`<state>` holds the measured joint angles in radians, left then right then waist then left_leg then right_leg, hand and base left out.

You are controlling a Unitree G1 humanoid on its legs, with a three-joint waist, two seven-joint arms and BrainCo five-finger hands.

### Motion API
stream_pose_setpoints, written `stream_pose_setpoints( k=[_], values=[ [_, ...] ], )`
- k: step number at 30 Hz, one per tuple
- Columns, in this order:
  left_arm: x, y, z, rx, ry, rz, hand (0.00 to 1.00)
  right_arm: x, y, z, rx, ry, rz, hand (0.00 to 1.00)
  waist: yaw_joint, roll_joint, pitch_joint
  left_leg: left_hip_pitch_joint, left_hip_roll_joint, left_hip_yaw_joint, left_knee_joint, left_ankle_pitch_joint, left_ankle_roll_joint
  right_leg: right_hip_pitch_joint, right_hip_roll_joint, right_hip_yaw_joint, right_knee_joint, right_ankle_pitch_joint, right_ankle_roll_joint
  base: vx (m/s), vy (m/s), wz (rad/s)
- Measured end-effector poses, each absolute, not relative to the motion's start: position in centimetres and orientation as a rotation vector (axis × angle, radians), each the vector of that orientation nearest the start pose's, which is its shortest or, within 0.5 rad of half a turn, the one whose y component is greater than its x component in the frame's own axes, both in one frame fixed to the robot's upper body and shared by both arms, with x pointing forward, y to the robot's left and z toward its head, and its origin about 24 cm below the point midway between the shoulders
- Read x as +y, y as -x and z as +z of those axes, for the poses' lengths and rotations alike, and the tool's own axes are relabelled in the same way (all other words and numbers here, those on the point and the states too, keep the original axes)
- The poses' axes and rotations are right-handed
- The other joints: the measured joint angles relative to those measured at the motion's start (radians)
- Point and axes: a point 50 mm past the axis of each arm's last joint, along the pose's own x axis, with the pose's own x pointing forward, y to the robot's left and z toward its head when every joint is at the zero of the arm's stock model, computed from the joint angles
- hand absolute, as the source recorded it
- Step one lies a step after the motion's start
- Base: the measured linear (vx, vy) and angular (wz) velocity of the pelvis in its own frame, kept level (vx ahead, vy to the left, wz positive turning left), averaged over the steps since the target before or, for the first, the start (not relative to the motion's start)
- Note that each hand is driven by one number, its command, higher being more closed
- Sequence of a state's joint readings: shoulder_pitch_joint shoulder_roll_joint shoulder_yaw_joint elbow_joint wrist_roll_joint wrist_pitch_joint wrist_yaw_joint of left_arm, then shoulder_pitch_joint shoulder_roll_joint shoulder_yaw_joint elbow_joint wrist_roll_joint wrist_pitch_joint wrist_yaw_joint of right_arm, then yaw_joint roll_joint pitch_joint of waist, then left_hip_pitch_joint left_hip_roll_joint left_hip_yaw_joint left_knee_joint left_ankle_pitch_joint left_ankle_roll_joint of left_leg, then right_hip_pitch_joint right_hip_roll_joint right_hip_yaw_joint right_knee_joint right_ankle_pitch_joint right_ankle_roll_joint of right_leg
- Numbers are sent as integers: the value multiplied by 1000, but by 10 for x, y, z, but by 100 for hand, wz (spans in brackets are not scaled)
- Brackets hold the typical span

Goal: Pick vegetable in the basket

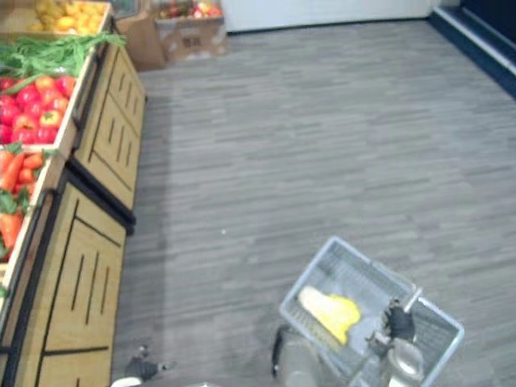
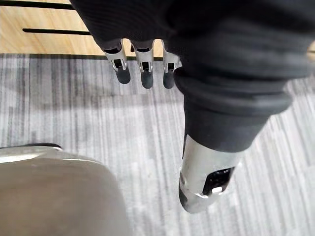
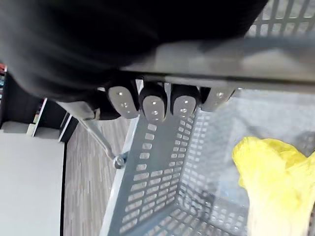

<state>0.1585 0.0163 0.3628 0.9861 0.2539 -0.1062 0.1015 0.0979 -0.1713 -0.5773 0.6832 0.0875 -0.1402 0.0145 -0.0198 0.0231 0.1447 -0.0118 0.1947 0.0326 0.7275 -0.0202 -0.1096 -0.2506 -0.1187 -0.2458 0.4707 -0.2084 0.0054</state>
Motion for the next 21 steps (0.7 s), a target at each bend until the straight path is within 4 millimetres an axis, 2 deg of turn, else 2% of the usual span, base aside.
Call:
stream_pose_setpoints(
  k=[1, 2, 4, 6, 8, 10, 11, 12, 13, 14, 15, 16, 18, 20, 21],
  values=[
    [214, -71, -158, 1058, -113, 356, 0, -316, -134, -82, 539, -49, -652, 100, 5, 1, -1, -47, 22, 14, 124, 39, 4, 45, 5, 1, -21, -19, -1, 420, -233, 12],
    [214, -70, -158, 1064, -105, 362, 0, -317, -134, -82, 541, -48, -651, 100, 10, 4, -1, -79, 41, 33, 192, 23, 14, 71, 12, 2, -35, -23, -4, 295, -140, -11],
    [217, -68, -158, 1050, -15, 457, 0, -316, -131, -84, 547, -58, -662, 100, 30, 0, 3, -182, 72, 100, 312, -58, 49, 193, 21, 3, -128, -24, -4, 401, -139, -7],
    [217, -66, -158, 1044, 43, 519, 0, -317, -127, -85, 544, -81, -693, 100, 37, -1, 4, -253, 74, 157, 317, -103, 43, 277, 17, 2, -203, -30, 6, 382, -15, -1],
    [218, -67, -157, 1036, 68, 557, 0, -315, -126, -87, 554, -93, -701, 100, 53, -6, 5, -305, 72, 243, 218, -141, 46, 328, 5, -1, -246, -34, 19, 264, 87, -10],
    [219, -67, -157, 1033, 68, 575, 0, -313, -123, -90, 569, -98, -710, 100, 51, -14, 5, -316, 61, 363, -16, -149, 55, 382, -20, -25, -278, -50, 63, 365, 174, 12],
    [219, -65, -157, 1038, 64, 578, 0, -313, -116, -93, 588, -93, -719, 100, 51, -13, 5, -314, 51, 418, -163, -115, 71, 419, -28, -39, -291, -62, 86, 410, 216, 36],
    [219, -65, -157, 1038, 63, 578, 0, -313, -110, -95, 603, -88, -728, 100, 51, -9, 4, -314, 35, 437, -293, -61, 67, 446, -30, -56, -302, -75, 109, 358, 210, 42],
    [219, -65, -157, 1038, 65, 576, 0, -311, -107, -97, 614, -92, -732, 100, 52, -14, 5, -313, 20, 452, -334, -39, 144, 462, -36, -65, -307, -84, 123, 442, 249, 59],
    [224, -67, -156, 1030, 50, 583, 0, -302, -106, -103, 637, -116, -728, 100, 50, -45, 0, -288, -41, 453, -374, -48, 155, 478, -64, -76, -321, -72, 110, 513, 292, 60],
    [224, -70, -155, 1014, 51, 583, 0, -296, -109, -104, 640, -116, -704, 100, 53, -51, -1, -301, -56, 443, -367, -61, 182, 478, -68, -67, -341, -21, 98, 505, 283, 53],
    [225, -71, -154, 1009, 50, 585, 0, -294, -112, -105, 641, -116, -690, 100, 58, -54, 1, -306, -59, 441, -350, -72, 191, 482, -69, -55, -351, 0, 100, 401, 233, 31],
    [224, -69, -155, 1018, 53, 591, 0, -286, -121, -105, 637, -115, -646, 100, 78, -53, 0, -308, -63, 449, -295, -102, 234, 501, -79, 4, -350, 79, 114, 391, 222, 19],
    [222, -67, -156, 1031, 59, 589, 0, -278, -125, -107, 642, -109, -608, 100, 105, -54, -6, -273, -81, 448, -319, -104, 235, 495, -90, 51, -323, 148, 126, 276, 180, 2],
    [222, -61, -158, 1054, 48, 586, 0, -274, -124, -110, 654, -116, -595, 100, 107, -62, -21, -237, -116, 428, -377, -110, 226, 467, -110, 75, -249, 163, 134, 254, 178, 15]
  ],
)
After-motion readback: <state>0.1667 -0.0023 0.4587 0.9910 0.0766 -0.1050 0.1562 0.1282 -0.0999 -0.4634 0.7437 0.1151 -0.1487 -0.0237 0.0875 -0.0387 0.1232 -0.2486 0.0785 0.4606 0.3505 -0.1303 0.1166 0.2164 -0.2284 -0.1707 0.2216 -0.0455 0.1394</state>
